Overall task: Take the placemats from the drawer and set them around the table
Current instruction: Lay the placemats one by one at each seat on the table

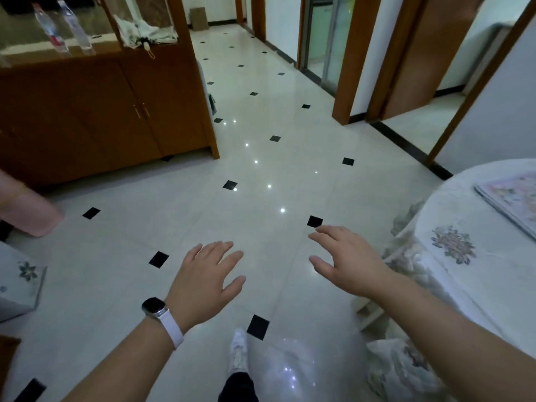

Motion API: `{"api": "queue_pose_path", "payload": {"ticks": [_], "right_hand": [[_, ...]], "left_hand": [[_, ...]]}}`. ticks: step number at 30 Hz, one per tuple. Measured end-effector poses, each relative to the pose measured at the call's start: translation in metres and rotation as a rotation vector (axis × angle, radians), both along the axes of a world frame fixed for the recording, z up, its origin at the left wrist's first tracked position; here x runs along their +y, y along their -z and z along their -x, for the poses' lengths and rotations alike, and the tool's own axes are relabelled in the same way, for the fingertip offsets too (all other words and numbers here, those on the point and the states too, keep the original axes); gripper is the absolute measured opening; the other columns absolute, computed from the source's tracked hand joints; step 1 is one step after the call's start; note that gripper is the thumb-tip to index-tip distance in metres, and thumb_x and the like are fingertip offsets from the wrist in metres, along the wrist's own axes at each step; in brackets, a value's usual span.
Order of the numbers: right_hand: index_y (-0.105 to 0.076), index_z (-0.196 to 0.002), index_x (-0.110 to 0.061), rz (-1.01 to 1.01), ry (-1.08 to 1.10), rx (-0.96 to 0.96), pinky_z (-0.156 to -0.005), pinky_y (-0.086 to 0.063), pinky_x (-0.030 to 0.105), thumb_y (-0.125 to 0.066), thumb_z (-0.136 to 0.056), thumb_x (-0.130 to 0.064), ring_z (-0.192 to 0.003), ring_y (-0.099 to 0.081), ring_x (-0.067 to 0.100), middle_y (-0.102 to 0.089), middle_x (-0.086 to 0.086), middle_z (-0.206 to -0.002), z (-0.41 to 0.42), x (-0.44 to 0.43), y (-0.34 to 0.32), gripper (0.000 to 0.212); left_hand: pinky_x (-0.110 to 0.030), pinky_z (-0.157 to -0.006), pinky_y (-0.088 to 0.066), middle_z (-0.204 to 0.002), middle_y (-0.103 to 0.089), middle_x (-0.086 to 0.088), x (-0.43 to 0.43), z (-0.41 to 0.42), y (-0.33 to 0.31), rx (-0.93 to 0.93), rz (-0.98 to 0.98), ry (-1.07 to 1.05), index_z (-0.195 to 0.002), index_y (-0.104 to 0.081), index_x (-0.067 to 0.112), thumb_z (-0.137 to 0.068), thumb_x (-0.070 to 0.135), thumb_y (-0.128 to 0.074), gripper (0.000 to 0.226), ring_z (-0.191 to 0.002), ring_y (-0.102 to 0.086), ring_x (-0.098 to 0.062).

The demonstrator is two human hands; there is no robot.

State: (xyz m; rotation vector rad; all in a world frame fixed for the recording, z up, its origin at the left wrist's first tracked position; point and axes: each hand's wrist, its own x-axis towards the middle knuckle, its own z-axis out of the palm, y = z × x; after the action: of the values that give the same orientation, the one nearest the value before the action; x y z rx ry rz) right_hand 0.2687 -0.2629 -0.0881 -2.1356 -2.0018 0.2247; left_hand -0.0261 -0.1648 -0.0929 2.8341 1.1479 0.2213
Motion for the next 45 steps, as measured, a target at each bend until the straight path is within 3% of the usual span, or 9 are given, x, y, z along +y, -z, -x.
{"api": "queue_pose_path", "payload": {"ticks": [7,12,25,34,45], "right_hand": [[-0.044,-0.144,-0.025,0.068,0.076,-0.103,-0.11,-0.032,0.035,-0.044,-0.097,-0.052,-0.136,-0.036,0.018,-0.042,-0.003,-0.15,0.012,0.125,-0.021,0.054],[-0.048,-0.141,-0.025,0.009,0.228,-0.076,-0.108,-0.036,0.037,-0.047,-0.095,-0.051,-0.134,-0.04,0.018,-0.046,-0.003,-0.146,0.006,0.189,-0.036,0.052],[-0.053,-0.135,-0.023,0.001,0.362,-0.006,-0.103,-0.04,0.037,-0.048,-0.093,-0.051,-0.129,-0.046,0.02,-0.052,-0.002,-0.141,-0.049,0.285,-0.013,0.051],[-0.049,-0.14,-0.023,-0.005,0.399,0.078,-0.108,-0.036,0.038,-0.049,-0.095,-0.049,-0.134,-0.04,0.019,-0.046,-0.002,-0.147,-0.169,0.362,0.005,0.052],[-0.049,-0.141,-0.024,-0.088,0.582,0.046,-0.107,-0.037,0.037,-0.044,-0.097,-0.051,-0.133,-0.041,0.018,-0.048,-0.001,-0.146,-0.35,0.363,-0.025,0.052]], "left_hand": [[-0.047,-0.102,-0.043,-0.129,-0.065,-0.004,0.16,-0.019,0.003,-0.029,0.052,0.174,-0.122,-0.069,0.021,-0.089,0.051,-0.043,0.051,-0.119,-0.06,-0.026],[-0.048,-0.1,-0.044,-0.127,-0.066,-0.006,0.253,-0.037,-0.001,-0.034,0.057,0.27,-0.121,-0.069,0.019,-0.088,0.05,-0.043,0.052,-0.117,-0.061,-0.028],[-0.048,-0.105,-0.042,-0.132,-0.064,-0.006,0.375,-0.128,-0.004,-0.072,0.087,0.356,-0.13,-0.063,0.018,-0.091,0.049,-0.042,0.054,-0.124,-0.056,-0.03],[-0.05,-0.104,-0.043,-0.133,-0.063,-0.006,0.451,-0.256,-0.012,0.004,0.056,0.368,-0.128,-0.065,0.018,-0.091,0.049,-0.042,0.054,-0.124,-0.057,-0.03],[-0.048,-0.102,-0.044,-0.14,-0.058,-0.009,0.493,-0.479,-0.046,-0.022,-0.074,0.631,-0.129,-0.063,0.015,-0.091,0.047,-0.044,0.053,-0.126,-0.055,-0.033]]}}
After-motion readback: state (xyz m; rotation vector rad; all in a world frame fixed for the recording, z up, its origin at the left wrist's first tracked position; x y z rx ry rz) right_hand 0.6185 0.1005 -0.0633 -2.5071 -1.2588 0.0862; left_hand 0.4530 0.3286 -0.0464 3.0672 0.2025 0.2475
